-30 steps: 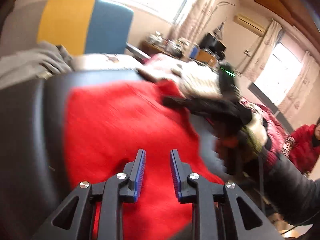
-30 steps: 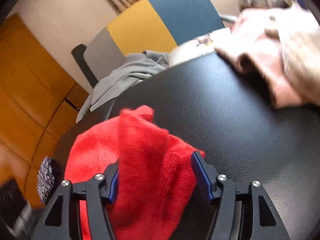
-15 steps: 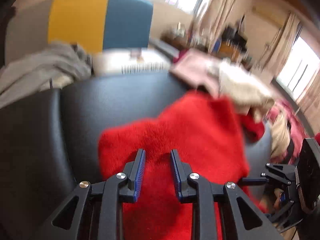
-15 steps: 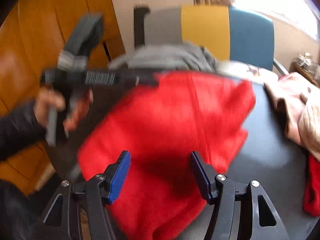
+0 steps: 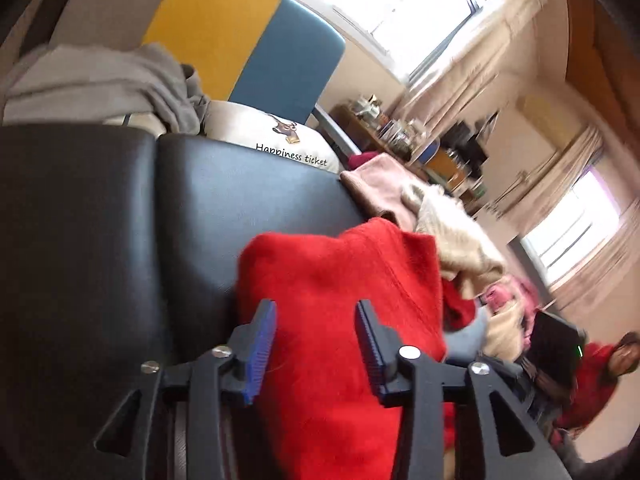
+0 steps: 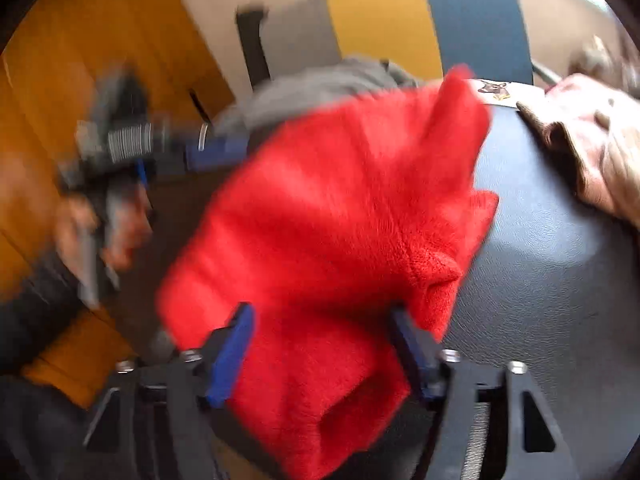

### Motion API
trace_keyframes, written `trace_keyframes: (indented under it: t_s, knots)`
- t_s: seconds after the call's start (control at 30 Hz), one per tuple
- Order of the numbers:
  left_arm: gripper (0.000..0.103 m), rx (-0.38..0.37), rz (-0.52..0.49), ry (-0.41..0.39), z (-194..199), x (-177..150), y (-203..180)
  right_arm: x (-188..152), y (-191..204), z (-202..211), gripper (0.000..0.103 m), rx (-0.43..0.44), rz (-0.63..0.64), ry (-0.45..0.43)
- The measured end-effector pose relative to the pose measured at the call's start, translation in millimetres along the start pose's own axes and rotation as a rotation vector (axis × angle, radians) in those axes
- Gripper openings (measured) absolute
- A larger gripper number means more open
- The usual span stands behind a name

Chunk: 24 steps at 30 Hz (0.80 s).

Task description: Fold clothes

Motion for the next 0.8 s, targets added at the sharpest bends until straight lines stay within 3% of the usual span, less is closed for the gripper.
trace_keyframes:
  t_s: [0.03, 0.17, 0.33, 0.47, 0.57, 0.6, 0.67, 0.73, 0.8]
  knots:
    - [0.046, -0.025, 0.018, 0.014, 2, -3, 7, 5, -6, 10, 0.101, 0.030, -0.042, -0.041]
    - [0.049, -0.112, 0.063, 0.073, -7, -11, 28, 22, -46, 12, 0.103, 0.101, -0.187, -0.071]
    - [0.050, -0.169, 0.022, 0.143, -38, -17, 30, 30, -89, -43, 0.103, 0.152, -0.346, 0.057]
    - [0.058, -0.229, -0.004, 0.152, -54, -12, 28, 35, -91, -78, 0.103, 0.221, -0.343, 0.138]
    - [0.064, -0.308, 0.092, 0.155, -65, -10, 37, 44, -83, -91, 0.103, 0.240, -0.326, 0.160]
    - [0.063, -0.320, 0.111, 0.163, -68, -10, 39, 45, -83, -92, 0.103, 0.233, -0.335, 0.150]
    - [0.041, -0.278, 0.132, 0.165, -70, -14, 43, 42, -80, -89, 0.103, 0.226, -0.324, 0.130]
    - [0.029, -0.226, 0.116, 0.147, -66, -23, 41, 38, -74, -85, 0.094, 0.154, -0.290, 0.138]
    - [0.025, -0.215, 0.105, 0.125, -55, -34, 30, 35, -66, -80, 0.056, 0.089, -0.264, 0.154]
Point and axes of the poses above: each gripper's, at about its wrist camera, not at the fingertips, and z roughly against the way its jaws point, y to its left, x to its top, the point moved 2 cm from there along -z, roughly the way its jaws point, and after that the axes turned 4 degrees about -x, right-handed, at the moved point
